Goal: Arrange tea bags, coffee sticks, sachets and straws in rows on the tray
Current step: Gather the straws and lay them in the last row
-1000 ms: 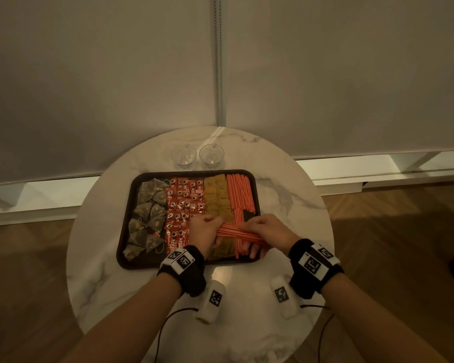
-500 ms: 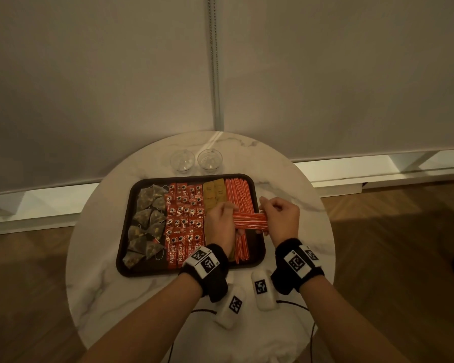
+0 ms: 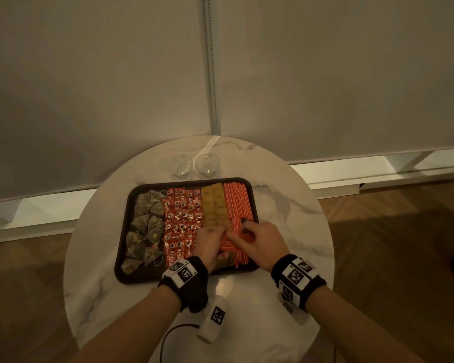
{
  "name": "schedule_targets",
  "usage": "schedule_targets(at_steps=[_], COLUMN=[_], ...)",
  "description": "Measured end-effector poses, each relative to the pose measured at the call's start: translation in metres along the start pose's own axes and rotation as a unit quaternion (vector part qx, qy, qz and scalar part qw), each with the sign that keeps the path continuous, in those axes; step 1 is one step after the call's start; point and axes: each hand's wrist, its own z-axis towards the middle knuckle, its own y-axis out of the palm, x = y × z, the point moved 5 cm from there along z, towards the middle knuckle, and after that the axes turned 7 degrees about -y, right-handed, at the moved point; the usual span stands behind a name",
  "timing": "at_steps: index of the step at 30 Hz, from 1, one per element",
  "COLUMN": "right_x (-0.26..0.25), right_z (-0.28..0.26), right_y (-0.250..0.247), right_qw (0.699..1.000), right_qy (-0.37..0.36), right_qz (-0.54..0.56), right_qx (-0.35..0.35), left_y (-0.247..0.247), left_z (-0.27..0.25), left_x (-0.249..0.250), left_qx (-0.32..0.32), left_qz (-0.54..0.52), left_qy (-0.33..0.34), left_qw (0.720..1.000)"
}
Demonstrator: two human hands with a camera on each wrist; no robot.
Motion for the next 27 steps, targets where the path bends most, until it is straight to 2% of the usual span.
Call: schedule_targets(at_steps=[2, 5, 7, 9, 11, 13, 15, 18, 22, 24, 27], right_x=[0.008, 0.020, 0.022, 0.020, 0.020, 0.020, 0.018, 0.013, 0.025, 0.035, 0.049], right_z=[-0.003, -0.010, -0.013, -0.017, -0.018, -0.020, -0.019, -0.017, -0.020, -0.024, -0.030], right_y=[0.008, 0.011, 0.018, 0.025, 0.032, 0.036, 0.039, 0.047, 0.065, 0.074, 0.083], right_qw=[0.999, 0.991, 0.980, 0.981, 0.990, 0.973, 0.959, 0.960, 0.972, 0.969, 0.955], right_qy=[0.015, 0.079, 0.103, 0.113, 0.088, 0.046, 0.007, 0.000, 0.110, 0.169, 0.243], right_qz=[-0.048, 0.062, 0.138, 0.153, 0.053, -0.082, -0.146, -0.158, -0.025, 0.037, 0.097], right_qx=[0.000, 0.090, 0.103, 0.034, -0.096, -0.210, -0.242, -0.231, -0.207, -0.176, -0.138], left_y=[0.000, 0.003, -0.001, -0.008, -0.015, -0.020, -0.018, -0.006, 0.008, 0.011, 0.014], left_z=[-0.002, -0.004, -0.002, 0.005, 0.011, 0.018, 0.025, 0.031, 0.038, 0.041, 0.046], left_x=[-0.008, -0.017, -0.017, -0.014, -0.007, 0.000, 0.004, 0.001, -0.006, -0.009, -0.009], left_qx=[0.002, 0.022, 0.041, 0.026, -0.003, -0.018, -0.032, -0.075, -0.089, -0.073, -0.033], left_qz=[-0.001, 0.017, 0.051, 0.097, 0.163, 0.234, 0.300, 0.368, 0.412, 0.408, 0.355], left_qy=[-0.013, 0.010, 0.036, 0.045, 0.052, 0.064, 0.068, 0.056, 0.068, 0.080, 0.096], left_qw=[1.000, 1.000, 0.997, 0.994, 0.985, 0.970, 0.951, 0.925, 0.904, 0.906, 0.929])
